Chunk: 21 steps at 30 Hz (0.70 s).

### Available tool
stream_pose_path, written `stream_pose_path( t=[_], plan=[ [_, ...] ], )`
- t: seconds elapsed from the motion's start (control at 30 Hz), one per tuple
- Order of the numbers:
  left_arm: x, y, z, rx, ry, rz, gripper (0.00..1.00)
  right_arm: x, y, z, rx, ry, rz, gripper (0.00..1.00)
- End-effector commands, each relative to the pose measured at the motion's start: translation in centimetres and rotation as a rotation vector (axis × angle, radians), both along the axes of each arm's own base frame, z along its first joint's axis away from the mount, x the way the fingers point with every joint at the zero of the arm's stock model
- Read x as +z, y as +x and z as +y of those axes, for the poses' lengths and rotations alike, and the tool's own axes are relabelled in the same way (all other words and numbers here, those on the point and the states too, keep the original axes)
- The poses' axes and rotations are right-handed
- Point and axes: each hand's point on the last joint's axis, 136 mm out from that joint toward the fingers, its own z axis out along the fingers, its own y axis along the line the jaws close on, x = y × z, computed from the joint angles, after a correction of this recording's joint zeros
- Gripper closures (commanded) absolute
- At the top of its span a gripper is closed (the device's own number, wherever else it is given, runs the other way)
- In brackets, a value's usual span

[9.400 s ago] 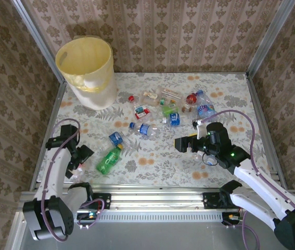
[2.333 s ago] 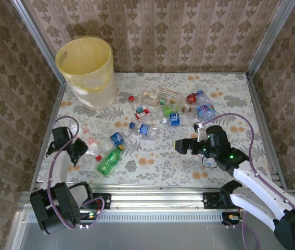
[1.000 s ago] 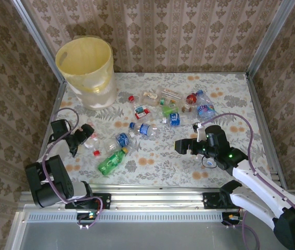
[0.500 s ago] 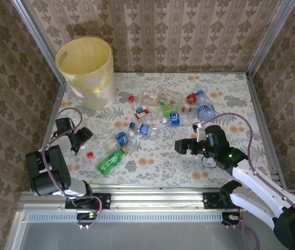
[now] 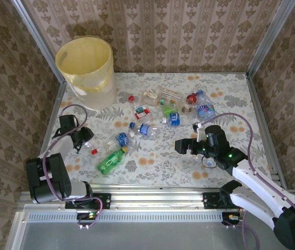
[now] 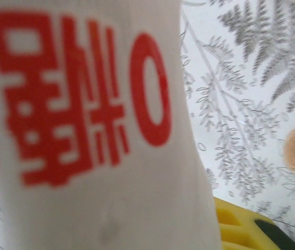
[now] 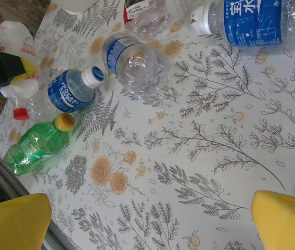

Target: Throw the plastic bottles in the bin

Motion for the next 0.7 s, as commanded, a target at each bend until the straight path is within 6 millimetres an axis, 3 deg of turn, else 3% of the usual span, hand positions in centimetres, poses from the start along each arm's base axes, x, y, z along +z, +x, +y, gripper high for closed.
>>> stream_pose_path(
  t=[0.0,0.3,0.67],
  plan=[
    [2.6,-0.3,0.0,-0.024,0.037,-0.052,0.73,0.0,0.1,-0.1,-0.009,0.002,0.007,0.00],
    [11.4,-1.4,-1.3,-0.077,0.090,-0.296,0.78,0.7,0.1,0.0,0.003,-0.002,-0.004,0.00],
    [25.9,-3.1,-6.5,-0.276,0.130,-0.782,0.81,2.8,0.0,0.9,0.056,0.035,-0.075,0.00]
  ],
)
